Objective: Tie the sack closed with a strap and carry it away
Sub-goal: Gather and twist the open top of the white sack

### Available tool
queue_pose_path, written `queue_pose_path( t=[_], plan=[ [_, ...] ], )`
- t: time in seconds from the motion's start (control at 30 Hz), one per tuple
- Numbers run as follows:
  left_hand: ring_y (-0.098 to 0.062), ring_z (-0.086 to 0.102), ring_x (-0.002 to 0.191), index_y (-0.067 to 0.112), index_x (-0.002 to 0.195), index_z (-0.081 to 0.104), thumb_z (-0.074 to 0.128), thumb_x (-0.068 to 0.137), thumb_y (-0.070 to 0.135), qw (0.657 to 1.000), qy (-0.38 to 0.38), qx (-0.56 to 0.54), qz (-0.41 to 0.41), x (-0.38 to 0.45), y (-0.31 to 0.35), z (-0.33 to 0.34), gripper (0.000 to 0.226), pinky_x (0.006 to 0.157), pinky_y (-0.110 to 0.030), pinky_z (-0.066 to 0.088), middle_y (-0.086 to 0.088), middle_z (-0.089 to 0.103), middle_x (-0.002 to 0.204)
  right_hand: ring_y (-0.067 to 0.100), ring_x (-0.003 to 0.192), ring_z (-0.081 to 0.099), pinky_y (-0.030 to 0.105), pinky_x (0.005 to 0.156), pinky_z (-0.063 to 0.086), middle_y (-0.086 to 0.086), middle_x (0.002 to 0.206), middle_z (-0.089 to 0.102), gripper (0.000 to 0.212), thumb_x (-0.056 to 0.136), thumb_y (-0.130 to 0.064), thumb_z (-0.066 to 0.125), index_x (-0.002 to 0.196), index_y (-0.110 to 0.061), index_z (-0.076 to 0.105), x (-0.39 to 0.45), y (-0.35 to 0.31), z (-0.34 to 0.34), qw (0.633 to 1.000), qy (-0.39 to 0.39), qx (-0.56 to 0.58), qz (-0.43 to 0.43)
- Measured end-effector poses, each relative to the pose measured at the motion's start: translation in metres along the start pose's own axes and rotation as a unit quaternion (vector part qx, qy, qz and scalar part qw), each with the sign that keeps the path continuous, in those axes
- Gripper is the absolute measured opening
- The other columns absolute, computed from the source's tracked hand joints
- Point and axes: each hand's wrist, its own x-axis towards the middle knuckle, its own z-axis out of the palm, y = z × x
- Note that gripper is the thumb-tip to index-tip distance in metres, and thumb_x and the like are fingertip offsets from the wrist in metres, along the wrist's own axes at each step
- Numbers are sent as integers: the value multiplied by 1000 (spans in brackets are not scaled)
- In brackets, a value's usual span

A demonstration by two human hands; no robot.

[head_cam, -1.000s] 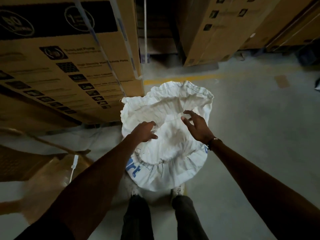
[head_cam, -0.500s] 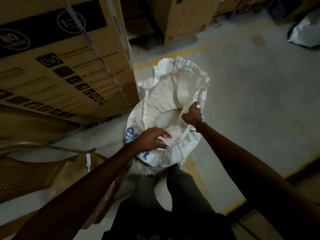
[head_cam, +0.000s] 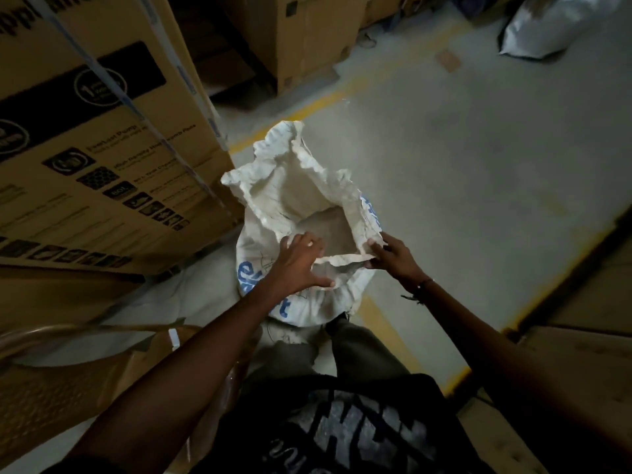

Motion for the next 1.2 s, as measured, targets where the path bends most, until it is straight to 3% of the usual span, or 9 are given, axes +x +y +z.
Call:
queue_pose_path(
  t=[0.2, 0.43, 0.53, 0.6, 0.77, 0.9, 1.0, 1.1, 1.2],
  plan=[
    [-25, 55, 136, 23, 144, 52, 69, 90, 58, 995, -36, 43, 78, 20, 34, 1, 67, 125, -46, 9, -2, 62, 141, 27, 59, 73, 41, 65, 67, 14, 77, 54, 39, 111, -36, 58, 90, -4, 55, -28, -3, -22, 998, 52, -10, -35],
    [-17, 60, 122, 30, 127, 66, 62, 97, 53, 992, -20, -18, 121, 47, 87, -15, 37, 113, -53, 32, 5, 66, 119, 23, 62, 72, 57, 78, 66, 3, 73, 64, 51, 106, -53, 61, 83, -8, 67, -35, -15, -72, 993, 32, -71, -86],
    [-19, 68, 106, 24, 117, 74, 60, 102, 37, 988, 30, -28, 146, 67, 106, -20, 25, 93, -44, 47, 3, 74, 109, 20, 80, 75, 44, 87, 67, 9, 90, 75, 61, 81, -63, 84, 101, -7, 74, -34, -14, -96, 996, -20, -39, -80],
    [-22, 70, 97, 19, 107, 78, 61, 99, 32, 989, 52, -36, 133, 82, 115, -27, 22, 81, -43, 54, -1, 76, 102, 14, 91, 77, 31, 84, 65, 1, 106, 81, 54, 78, -45, 94, 119, -15, 74, -34, -9, -107, 990, -35, -62, -124],
    [-20, 69, 94, 20, 99, 77, 64, 97, 29, 992, 49, -13, 119, 117, 132, -41, 16, 71, -36, 54, 1, 73, 102, 9, 65, 58, 29, 62, 51, -6, 96, 78, 29, 100, -33, 76, 128, -26, 74, -10, 7, -118, 978, -3, -73, -195],
    [-18, 66, 109, 18, 90, 78, 73, 94, 26, 990, 27, 3, 135, 141, 129, -44, 9, 78, -37, 56, 5, 57, 140, 12, 84, 63, 44, 76, 52, 15, 94, 77, 27, 103, -40, 70, 96, -15, 79, 9, 20, -126, 977, -17, -70, -203],
    [-22, 44, 147, 13, 86, 77, 76, 92, 21, 984, -64, 24, 163, 159, 125, -46, 10, 109, -39, 44, -3, 50, 157, 10, 83, 61, 35, 77, 47, 13, 88, 70, 26, 103, -31, 72, 95, -8, 78, 19, 28, -129, 979, -41, -50, -194],
    [-29, 43, 148, 10, 106, 75, 78, 91, 25, 980, -130, 53, 140, 169, 125, -49, 21, 118, -47, 34, -3, 71, 129, 0, 94, 66, 19, 85, 49, -1, 105, 70, 8, 102, -22, 73, 102, -27, 80, 17, 23, -130, 984, -62, -5, -166],
    [-26, 62, 115, 16, 111, 74, 76, 92, 25, 983, -128, 71, 110, 168, 123, -54, 21, 113, -47, 37, 1, 76, 104, 3, 115, 67, 23, 97, 53, 2, 132, 71, 13, 104, -23, 70, 113, -29, 77, 20, 21, -133, 984, -90, 39, -147]
  ],
)
